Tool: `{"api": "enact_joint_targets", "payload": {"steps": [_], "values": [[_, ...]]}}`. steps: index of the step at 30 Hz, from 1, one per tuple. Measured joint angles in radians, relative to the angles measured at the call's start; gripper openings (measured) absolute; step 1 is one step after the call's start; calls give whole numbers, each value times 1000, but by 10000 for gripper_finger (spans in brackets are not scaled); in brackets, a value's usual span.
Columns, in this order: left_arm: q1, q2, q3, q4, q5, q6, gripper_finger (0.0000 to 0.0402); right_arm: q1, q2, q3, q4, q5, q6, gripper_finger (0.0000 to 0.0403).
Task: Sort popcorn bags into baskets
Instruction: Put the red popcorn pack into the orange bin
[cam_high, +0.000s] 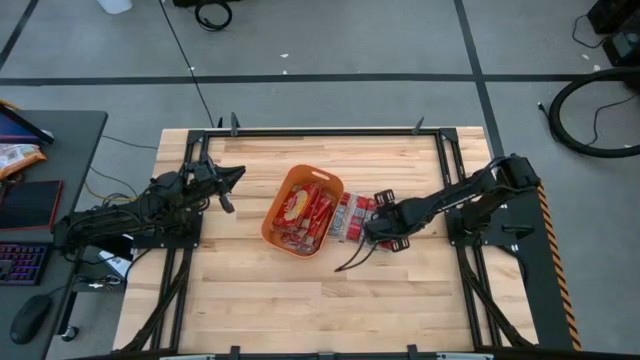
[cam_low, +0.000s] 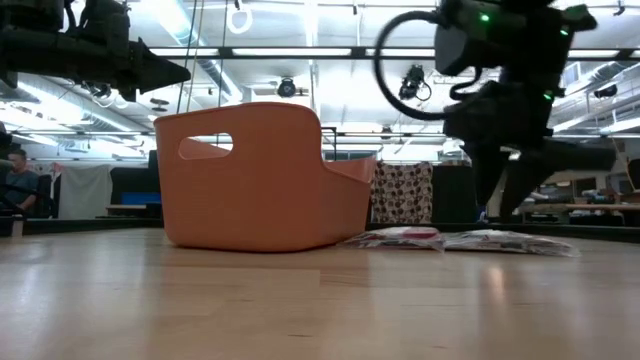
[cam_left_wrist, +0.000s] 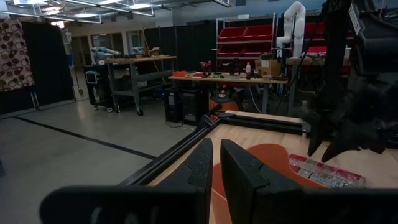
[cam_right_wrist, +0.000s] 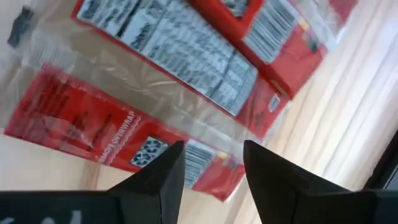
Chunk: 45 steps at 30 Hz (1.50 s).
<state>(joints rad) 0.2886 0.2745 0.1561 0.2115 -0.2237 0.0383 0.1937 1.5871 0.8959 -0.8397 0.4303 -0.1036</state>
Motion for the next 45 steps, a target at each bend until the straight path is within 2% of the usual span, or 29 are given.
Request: {"api": "enact_joint_targets", "payload": {"steps": [5, 14, 23, 27, 32, 35, 38, 43, 45], "values": [[0, 0, 0, 0, 0, 0, 36, 20, 0, -61, 62, 50, -26, 168], [0, 0, 0, 0, 0, 0, 36, 21, 0, -87, 94, 53, -30, 168], [0, 0, 0, 0, 0, 0, 36, 19, 0, -87, 275, 55, -57, 168], [0, 0, 0, 0, 0, 0, 36, 18, 0, -87, 231, 46, -51, 168], [0, 0, 0, 0, 0, 0, 36, 18, 0, -87, 257, -128, 133, 168], [0, 0, 0, 1, 0, 0, 36, 33, 0, -87, 313, -188, 244, 168], [0, 0, 0, 1, 0, 0, 36, 79, 0, -80, 354, -188, 297, 166], [0, 0, 0, 0, 0, 0, 36, 165, 0, -14, 358, -62, 336, 162], [0, 0, 0, 1, 0, 0, 36, 198, 0, 2, 394, -63, 324, 162]]}}
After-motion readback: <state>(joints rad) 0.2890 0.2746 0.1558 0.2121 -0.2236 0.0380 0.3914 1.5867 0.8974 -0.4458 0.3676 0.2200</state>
